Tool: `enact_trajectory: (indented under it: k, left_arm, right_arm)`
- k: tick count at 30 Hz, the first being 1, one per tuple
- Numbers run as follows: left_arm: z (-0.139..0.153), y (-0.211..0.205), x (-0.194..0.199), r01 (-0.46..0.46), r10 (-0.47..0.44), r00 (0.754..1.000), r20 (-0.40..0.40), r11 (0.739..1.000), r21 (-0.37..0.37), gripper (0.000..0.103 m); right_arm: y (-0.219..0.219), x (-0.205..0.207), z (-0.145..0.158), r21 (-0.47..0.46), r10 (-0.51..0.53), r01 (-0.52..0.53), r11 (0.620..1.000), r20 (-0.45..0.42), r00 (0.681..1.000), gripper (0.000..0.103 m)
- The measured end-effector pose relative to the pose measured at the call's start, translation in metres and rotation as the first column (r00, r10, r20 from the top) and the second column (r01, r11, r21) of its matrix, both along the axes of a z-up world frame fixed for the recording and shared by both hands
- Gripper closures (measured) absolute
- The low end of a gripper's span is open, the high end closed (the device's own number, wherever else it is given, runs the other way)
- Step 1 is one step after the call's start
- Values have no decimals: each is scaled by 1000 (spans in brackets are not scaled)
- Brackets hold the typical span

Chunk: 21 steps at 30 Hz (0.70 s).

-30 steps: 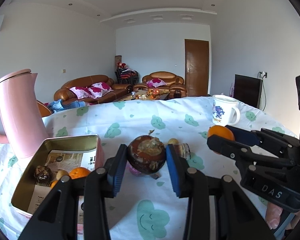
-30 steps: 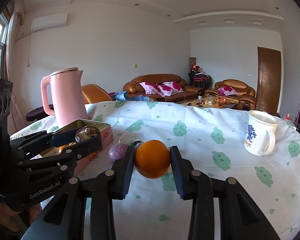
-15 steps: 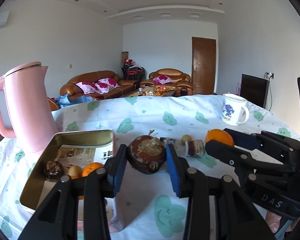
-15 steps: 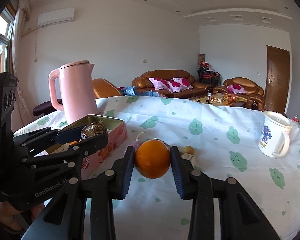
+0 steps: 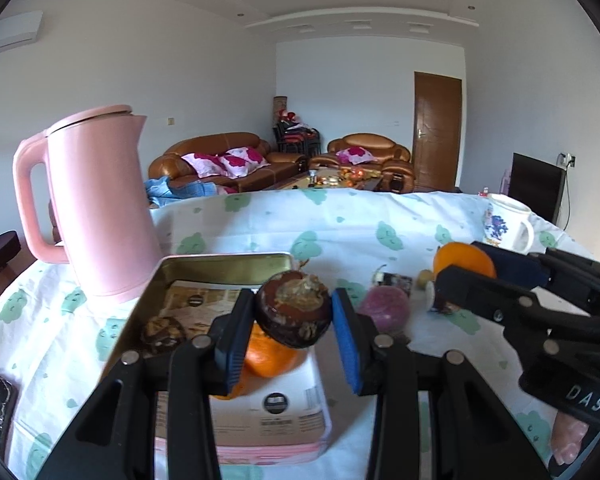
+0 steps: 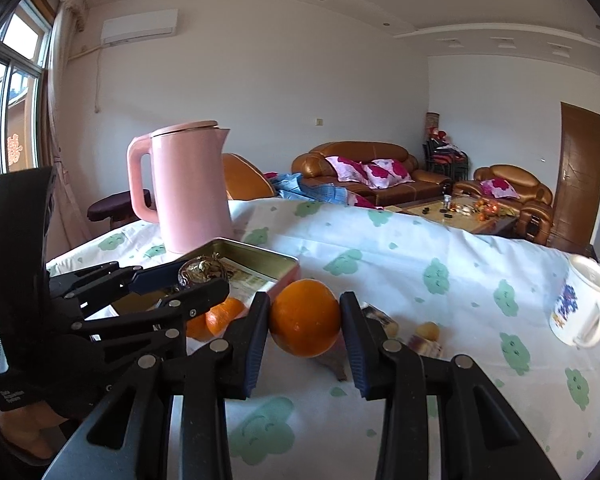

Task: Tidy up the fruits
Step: 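Carry both held fruits over the inside of the tin box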

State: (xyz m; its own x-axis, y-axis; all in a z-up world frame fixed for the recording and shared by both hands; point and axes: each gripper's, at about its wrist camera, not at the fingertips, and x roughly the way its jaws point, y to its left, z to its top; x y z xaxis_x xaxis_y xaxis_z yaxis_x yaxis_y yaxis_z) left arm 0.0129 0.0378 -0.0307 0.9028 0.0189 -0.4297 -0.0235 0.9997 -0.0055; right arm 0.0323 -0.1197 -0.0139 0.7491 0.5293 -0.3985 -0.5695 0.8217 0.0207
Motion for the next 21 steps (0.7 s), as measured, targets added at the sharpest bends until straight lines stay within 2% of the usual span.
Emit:
enact_trajectory:
  k: [11,21]
  left_arm:
    - [3,32,-1,-72,72,997,-11,997,4,63]
    - [5,54,-3,-114,114,993,-13,993,8,63]
  right_arm:
    - [32,3,14,1,71,-71,997,8,997,65]
    - [62,5,11,-13,122,-122,992,-8,993,65]
